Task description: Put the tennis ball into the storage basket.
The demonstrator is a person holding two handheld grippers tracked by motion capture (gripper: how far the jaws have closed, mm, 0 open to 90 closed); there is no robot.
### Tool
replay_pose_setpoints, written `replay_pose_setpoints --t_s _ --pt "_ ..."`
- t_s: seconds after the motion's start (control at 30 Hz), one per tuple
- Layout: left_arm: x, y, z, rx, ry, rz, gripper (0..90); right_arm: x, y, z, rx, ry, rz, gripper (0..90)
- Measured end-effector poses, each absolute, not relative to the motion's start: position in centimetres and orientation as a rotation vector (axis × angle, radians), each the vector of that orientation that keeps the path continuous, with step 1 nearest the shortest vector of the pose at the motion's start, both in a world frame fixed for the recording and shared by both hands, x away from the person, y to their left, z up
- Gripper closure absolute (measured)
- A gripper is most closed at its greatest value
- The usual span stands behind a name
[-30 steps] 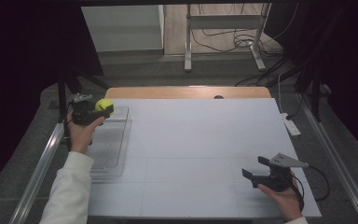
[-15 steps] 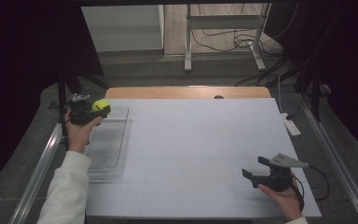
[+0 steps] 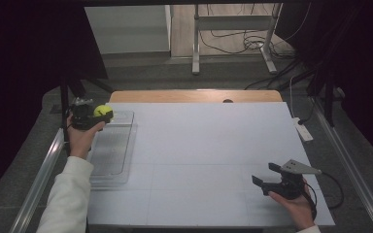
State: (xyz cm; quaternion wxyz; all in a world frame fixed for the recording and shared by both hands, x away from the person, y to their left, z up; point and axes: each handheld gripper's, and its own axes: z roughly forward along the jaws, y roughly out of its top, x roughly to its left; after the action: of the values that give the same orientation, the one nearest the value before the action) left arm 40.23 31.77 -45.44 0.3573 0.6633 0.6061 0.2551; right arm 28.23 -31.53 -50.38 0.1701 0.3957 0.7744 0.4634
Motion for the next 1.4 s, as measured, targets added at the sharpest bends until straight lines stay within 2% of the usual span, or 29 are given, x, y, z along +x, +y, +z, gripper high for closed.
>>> replay_pose_setpoints --t_s 1.4 --pt "41.4 31.9 -48.2 1.808 1.650 0.633 26.8 28.2 -31.5 -50.4 1.121 2.205 1.312 12.3"
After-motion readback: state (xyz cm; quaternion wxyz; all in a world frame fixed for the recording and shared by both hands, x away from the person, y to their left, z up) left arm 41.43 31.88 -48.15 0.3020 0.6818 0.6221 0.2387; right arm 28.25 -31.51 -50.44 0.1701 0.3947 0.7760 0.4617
